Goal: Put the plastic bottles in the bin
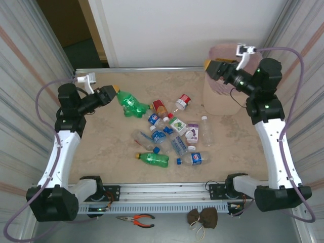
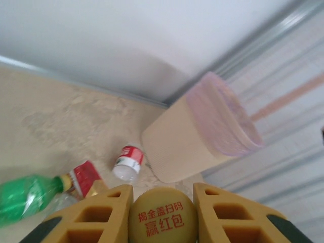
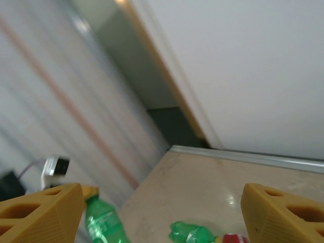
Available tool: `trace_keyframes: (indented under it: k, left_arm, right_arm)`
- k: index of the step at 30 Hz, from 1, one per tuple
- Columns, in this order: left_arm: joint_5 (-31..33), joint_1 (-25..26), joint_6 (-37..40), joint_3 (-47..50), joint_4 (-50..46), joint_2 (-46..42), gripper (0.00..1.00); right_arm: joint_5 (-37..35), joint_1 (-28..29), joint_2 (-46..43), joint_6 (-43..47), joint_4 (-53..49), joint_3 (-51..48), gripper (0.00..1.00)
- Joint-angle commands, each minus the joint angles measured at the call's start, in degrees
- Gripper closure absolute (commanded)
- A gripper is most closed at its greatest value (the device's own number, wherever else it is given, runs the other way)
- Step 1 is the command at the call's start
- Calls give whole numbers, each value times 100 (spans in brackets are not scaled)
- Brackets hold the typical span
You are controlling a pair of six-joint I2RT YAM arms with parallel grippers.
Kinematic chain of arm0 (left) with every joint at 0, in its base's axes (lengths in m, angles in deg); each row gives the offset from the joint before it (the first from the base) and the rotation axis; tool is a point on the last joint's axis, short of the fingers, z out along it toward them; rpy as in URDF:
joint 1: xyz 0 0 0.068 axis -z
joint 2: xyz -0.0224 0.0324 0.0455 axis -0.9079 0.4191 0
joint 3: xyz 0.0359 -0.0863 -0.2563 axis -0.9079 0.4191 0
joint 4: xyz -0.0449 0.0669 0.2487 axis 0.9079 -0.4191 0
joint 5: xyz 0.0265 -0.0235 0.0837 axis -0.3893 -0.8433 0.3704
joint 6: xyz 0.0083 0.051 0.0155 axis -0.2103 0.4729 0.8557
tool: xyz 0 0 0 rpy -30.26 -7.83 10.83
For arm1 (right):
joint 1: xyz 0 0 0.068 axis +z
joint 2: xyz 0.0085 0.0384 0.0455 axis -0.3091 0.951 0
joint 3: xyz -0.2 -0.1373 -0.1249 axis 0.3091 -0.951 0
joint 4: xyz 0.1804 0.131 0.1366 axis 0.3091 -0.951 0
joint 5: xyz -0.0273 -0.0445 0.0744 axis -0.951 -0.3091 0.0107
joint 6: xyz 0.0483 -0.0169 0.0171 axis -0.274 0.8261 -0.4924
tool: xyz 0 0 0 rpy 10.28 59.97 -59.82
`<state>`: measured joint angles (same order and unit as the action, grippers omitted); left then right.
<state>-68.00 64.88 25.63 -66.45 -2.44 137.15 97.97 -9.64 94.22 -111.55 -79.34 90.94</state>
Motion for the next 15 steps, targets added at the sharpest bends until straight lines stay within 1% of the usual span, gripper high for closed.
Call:
trace_keyframes:
  k: [1,4,6,9,13,15]
  left_arm:
    - [-808,225,702,-496,380,-150,81]
    - [-1109,479,1067,-774,335,-130,81]
    - [-1267,651,1193,-905,395,-119,82]
    - [-1440,956,1452,-1081,464,-137,82]
    - [-1551,1427,1937,-1339,341,-138,82]
    - [-1604,1597,2084,-1453,282,-111,82]
  right_arm:
    - [609,536,-148,1286,227,-67,17]
    - [900,957,-73,1632,205,-84,13]
    - [1194,1166,27,1785,111,-32,13]
    - [1448,1530,191,2171,-190,77,12]
    - [1552,2089,315,2744,-421,49,7]
    - [1527,2307,406,2881,-476,52,6]
